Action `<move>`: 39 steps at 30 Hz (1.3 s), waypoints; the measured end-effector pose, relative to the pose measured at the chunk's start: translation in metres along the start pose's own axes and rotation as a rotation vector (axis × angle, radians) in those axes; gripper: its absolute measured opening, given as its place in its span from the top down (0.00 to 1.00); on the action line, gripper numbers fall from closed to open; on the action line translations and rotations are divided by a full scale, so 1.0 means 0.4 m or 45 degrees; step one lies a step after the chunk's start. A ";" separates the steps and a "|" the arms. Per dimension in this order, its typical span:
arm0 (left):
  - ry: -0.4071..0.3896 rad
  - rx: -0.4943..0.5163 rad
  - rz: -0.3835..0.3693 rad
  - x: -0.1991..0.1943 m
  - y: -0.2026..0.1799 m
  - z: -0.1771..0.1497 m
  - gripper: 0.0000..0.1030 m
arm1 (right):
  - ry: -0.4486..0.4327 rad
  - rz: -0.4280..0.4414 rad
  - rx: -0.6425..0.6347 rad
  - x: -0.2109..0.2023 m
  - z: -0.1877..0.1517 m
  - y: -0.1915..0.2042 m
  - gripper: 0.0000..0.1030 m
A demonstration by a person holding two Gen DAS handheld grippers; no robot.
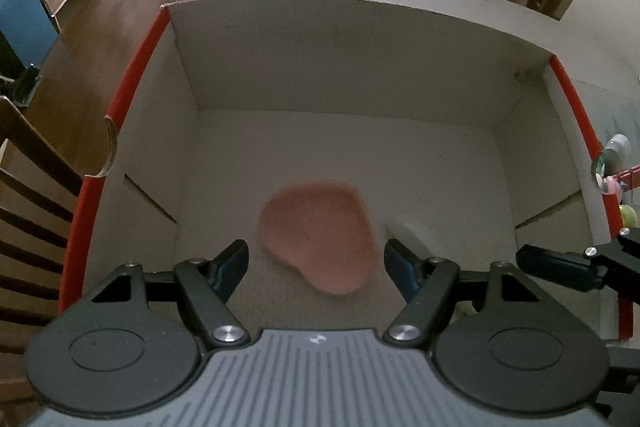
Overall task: Organize rigid objects
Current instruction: 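Open the right gripper dropping the marker while the left gripper releases the heart dish into the box, then withdraw both tools from the box back toward the pile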
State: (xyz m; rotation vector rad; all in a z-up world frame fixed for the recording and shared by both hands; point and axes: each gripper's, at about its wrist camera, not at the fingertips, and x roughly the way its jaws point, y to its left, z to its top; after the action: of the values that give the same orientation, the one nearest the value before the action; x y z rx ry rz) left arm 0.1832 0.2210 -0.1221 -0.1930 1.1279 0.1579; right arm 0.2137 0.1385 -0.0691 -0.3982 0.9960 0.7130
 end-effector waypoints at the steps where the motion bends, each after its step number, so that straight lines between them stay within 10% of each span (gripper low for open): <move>1: -0.008 0.002 -0.002 -0.006 0.000 -0.002 0.27 | -0.006 0.001 0.002 -0.005 -0.002 0.001 0.64; 39: -0.428 0.113 -0.073 -0.388 -0.148 -0.116 0.20 | -0.370 0.131 0.134 -0.340 -0.140 -0.097 0.31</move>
State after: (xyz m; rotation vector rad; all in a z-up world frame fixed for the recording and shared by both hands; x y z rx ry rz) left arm 0.0902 0.1483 0.0037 -0.1145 0.7918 0.0848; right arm 0.1590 0.0280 0.0203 -0.1462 0.7781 0.7830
